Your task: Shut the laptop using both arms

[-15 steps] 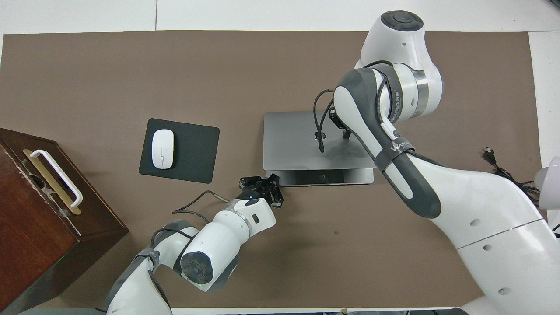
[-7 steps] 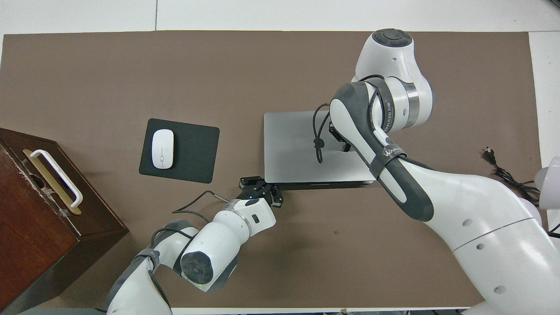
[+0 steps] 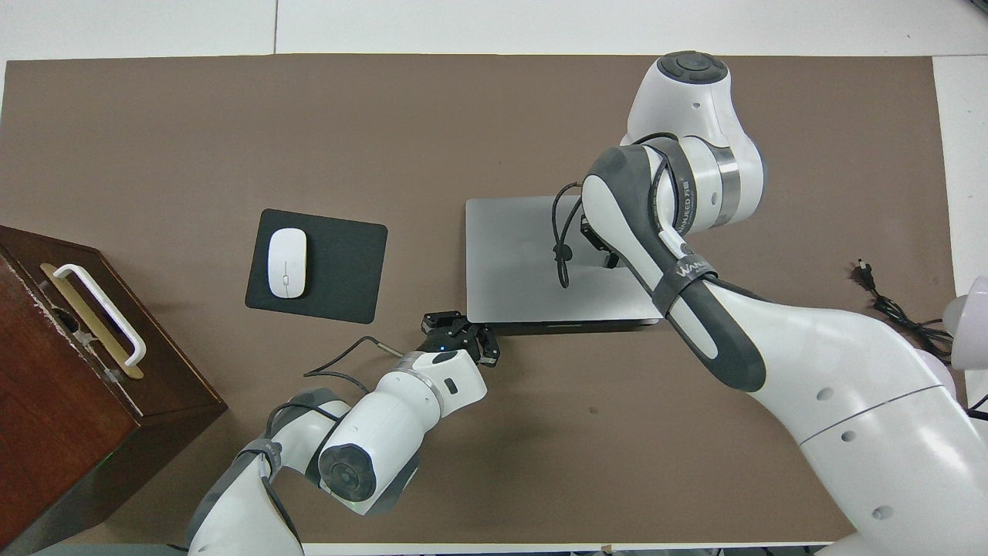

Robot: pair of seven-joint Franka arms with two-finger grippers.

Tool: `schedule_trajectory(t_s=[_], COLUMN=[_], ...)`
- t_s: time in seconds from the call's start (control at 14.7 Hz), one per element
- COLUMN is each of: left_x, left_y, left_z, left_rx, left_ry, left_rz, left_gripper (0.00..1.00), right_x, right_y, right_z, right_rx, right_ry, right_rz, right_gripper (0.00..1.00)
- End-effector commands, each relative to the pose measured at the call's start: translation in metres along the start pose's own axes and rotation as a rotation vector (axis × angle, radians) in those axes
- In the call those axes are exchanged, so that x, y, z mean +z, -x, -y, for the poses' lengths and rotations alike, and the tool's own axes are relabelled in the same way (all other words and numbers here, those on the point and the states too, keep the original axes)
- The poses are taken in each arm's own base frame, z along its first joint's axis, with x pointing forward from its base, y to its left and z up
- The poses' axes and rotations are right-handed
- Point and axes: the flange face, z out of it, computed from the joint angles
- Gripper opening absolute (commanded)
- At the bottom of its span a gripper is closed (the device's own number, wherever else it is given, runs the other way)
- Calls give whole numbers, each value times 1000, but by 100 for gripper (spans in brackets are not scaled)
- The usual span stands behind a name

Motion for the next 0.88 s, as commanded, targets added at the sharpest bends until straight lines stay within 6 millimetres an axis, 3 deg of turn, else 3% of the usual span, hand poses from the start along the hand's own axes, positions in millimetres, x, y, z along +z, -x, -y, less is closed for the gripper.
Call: schedule_trajectory(t_s=[0.0,0.2,0.34,0.54,0.75,0.82], left_x=[19,19,19,17,16,15], left_y=[15,16,15,9,7,6], left_z=[18,17,16,15,15,14], left_rx=[-9,-30,-63,-92,-117,-119], left_ry=[-31,-31,-30,-27,-26,-25], left_rz=[37,38,36,23,21,20], left_gripper=[0,0,0,0,0,0], right_x=[-49,-100,-138,-166,-203,-212], right_y=[10,12,-1,-17,8,16], right_z=[-18,-56,-102,-164,-179,-184], right_rx=[26,28,-47,-174,-177,-171], right_ry=[-19,39,100,119,109,110], right_rz=[-96,-238,-392,-470,-522,-530], right_gripper=[0,0,0,0,0,24])
